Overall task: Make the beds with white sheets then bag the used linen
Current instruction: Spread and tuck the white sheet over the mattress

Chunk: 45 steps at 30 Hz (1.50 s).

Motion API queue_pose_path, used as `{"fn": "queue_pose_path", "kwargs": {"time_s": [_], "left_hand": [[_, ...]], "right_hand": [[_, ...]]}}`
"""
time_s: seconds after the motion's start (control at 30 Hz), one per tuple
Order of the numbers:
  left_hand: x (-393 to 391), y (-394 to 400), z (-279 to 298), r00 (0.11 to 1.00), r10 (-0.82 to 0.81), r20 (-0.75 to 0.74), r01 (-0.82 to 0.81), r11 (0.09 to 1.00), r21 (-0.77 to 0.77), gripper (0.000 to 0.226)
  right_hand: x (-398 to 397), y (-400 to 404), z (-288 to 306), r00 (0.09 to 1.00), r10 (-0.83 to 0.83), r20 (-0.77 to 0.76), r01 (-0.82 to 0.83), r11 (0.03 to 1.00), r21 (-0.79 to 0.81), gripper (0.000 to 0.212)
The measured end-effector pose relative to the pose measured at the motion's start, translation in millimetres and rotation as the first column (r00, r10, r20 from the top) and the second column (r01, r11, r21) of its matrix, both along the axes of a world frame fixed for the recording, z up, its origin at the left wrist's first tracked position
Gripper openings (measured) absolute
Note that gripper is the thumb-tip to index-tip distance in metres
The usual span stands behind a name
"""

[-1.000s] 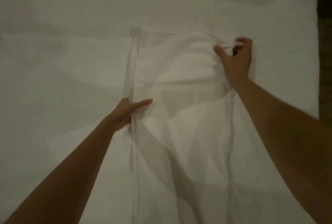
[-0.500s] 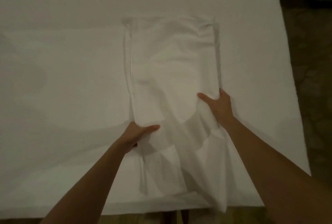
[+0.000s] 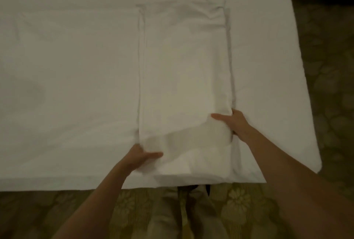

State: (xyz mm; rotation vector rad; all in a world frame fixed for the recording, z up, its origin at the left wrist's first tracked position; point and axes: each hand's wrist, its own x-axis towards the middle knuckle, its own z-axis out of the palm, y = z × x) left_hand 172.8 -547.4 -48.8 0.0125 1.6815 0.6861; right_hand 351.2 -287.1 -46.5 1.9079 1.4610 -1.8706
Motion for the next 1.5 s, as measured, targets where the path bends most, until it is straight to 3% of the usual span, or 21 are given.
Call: {"fn": "queue_pose_path", "kwargs": {"time_s": [0.13,0.27,0.37,0.43,0.57,0.63,0.83,0.93,0.97,1.03,1.1,1.17,1.27,1.33,1.5], "left_hand": [[26,-21,12,0.995,0.091,0.042,-0.095,0.992,0.083,0.088],[38,-37,14,0.993,0.106,-0.050,-0.104,0.993,0.046,0.050],[53,-48,6,0.990,0.113,-0.082,-0.120,0.989,-0.086,0.029],[55,-50,7,0.992,0.103,-0.079,-0.111,0.988,-0.111,0.027],[46,-53,8,0.992,0.091,-0.090,-0.105,0.983,-0.154,0.031],[49,-50,5,0.988,0.090,-0.127,-0.112,0.978,-0.177,0.034],[55,-25,10,0.929,0.022,-0.370,-0.084,0.985,-0.152,0.042],[57,-29,11,0.907,-0.069,-0.416,-0.031,0.973,-0.228,0.034],[55,-26,13,0.875,-0.121,-0.468,-0.004,0.966,-0.258,0.032],[48,-13,16,0.731,-0.202,-0.652,0.018,0.961,-0.276,0.037],[40,8,23,0.590,-0.174,-0.789,0.039,0.982,-0.187,0.053],[34,33,25,0.547,-0.184,-0.817,0.147,0.981,-0.123,0.068],[27,74,20,0.523,-0.364,-0.771,0.355,0.915,-0.191,0.073],[22,95,14,0.561,-0.477,-0.676,0.419,0.868,-0.265,0.072],[-7,114,1,0.602,-0.652,-0.461,0.566,0.756,-0.330,0.074]], "right_hand": [[21,-9,8,0.998,0.056,-0.018,-0.058,0.995,-0.086,0.056],[42,-10,15,0.993,0.009,-0.115,-0.033,0.976,-0.215,0.054],[59,-27,14,0.982,0.180,-0.047,-0.186,0.947,-0.260,0.057],[66,-31,14,0.962,0.263,-0.068,-0.271,0.907,-0.324,0.071],[68,-24,20,0.941,0.329,-0.074,-0.336,0.896,-0.291,0.035],[70,-27,19,0.945,0.322,-0.064,-0.326,0.895,-0.303,0.032],[101,-50,10,0.917,0.394,-0.059,-0.375,0.805,-0.460,0.039],[105,-51,8,0.872,0.488,-0.040,-0.457,0.782,-0.424,0.046],[102,-47,9,0.893,0.447,-0.048,-0.424,0.802,-0.420,0.047],[89,-35,13,0.965,0.253,-0.068,-0.259,0.877,-0.406,0.046],[72,-19,14,0.993,0.086,-0.075,-0.105,0.944,-0.313,0.046],[56,-5,16,0.994,0.026,-0.102,-0.044,0.982,-0.183,0.045],[31,10,19,0.990,0.016,-0.138,-0.025,0.998,-0.066,0.033],[15,21,18,0.993,0.030,-0.114,-0.026,0.999,0.038,0.030],[-16,30,18,0.990,0.086,-0.112,-0.060,0.974,0.217,0.048]]}}
